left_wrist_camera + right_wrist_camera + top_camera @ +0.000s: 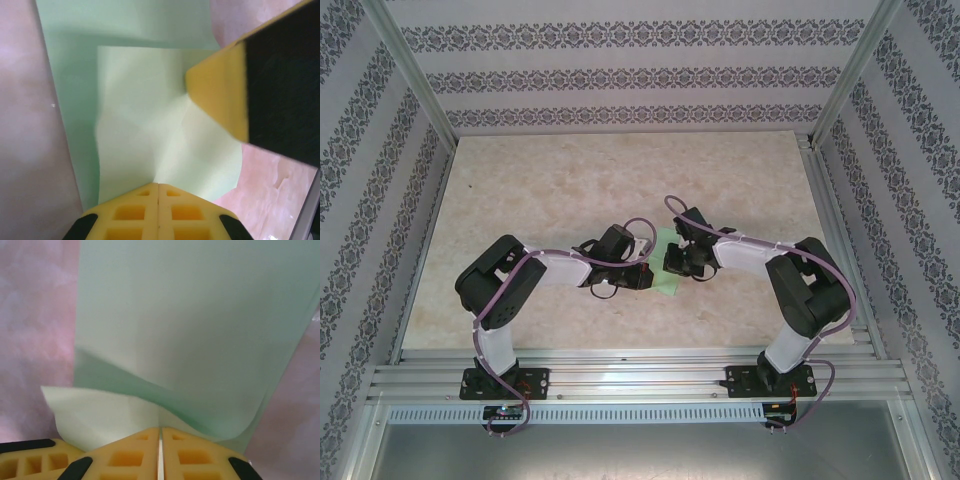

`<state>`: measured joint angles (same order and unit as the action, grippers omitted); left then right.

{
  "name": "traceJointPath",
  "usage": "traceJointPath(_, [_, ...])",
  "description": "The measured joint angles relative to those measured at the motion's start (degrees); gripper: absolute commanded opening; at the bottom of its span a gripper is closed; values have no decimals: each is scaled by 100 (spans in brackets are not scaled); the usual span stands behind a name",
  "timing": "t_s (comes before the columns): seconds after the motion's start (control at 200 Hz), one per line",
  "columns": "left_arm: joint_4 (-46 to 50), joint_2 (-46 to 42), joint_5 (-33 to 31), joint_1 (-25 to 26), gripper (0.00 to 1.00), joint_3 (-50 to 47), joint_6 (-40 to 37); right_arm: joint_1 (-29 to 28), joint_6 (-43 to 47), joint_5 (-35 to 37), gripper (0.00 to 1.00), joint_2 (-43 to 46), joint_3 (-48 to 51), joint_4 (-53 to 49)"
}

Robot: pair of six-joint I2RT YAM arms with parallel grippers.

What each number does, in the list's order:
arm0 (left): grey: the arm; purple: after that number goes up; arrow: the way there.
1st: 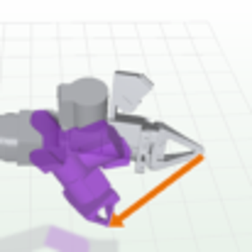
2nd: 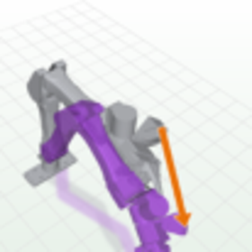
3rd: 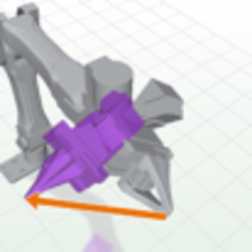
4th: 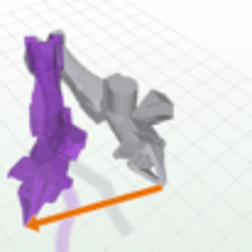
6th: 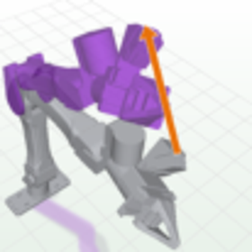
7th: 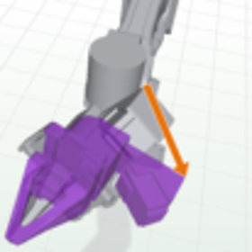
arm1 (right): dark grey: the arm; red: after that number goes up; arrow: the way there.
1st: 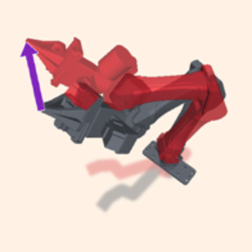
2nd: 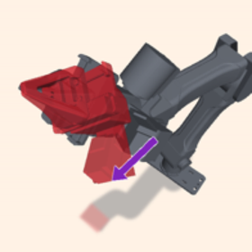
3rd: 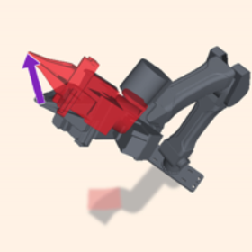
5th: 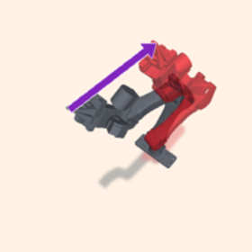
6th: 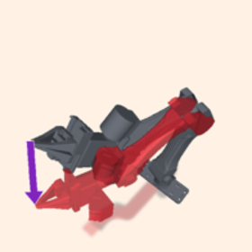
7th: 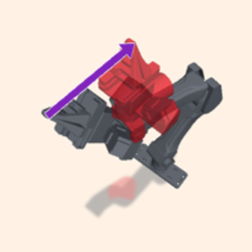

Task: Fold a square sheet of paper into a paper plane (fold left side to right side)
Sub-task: Fold the triangle a second time at the center of the table.

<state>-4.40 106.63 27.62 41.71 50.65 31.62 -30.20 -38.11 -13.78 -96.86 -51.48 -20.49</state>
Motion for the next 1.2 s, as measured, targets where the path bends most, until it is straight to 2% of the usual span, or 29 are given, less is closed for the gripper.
traceJointPath(0.31, [-68, 0, -9, 0, 2, -39, 2, -55, 153, -195, 9, 507, -446, -468])
traceJointPath(0.53, [-68, 0, -13, 4, 2, -39, 2, -291, 192, -490, 8, -4, -455, -654])
traceJointPath(0.919, [-70, 0, -98, 4, 2, -39, 13, -256, 566, -542, 8, -732, -1067, -1294])
traceJointPath(1.199, [-81, 0, -114, 4, 2, -39, 17, -184, 763, -494, 9, -962, -1169, -1290])
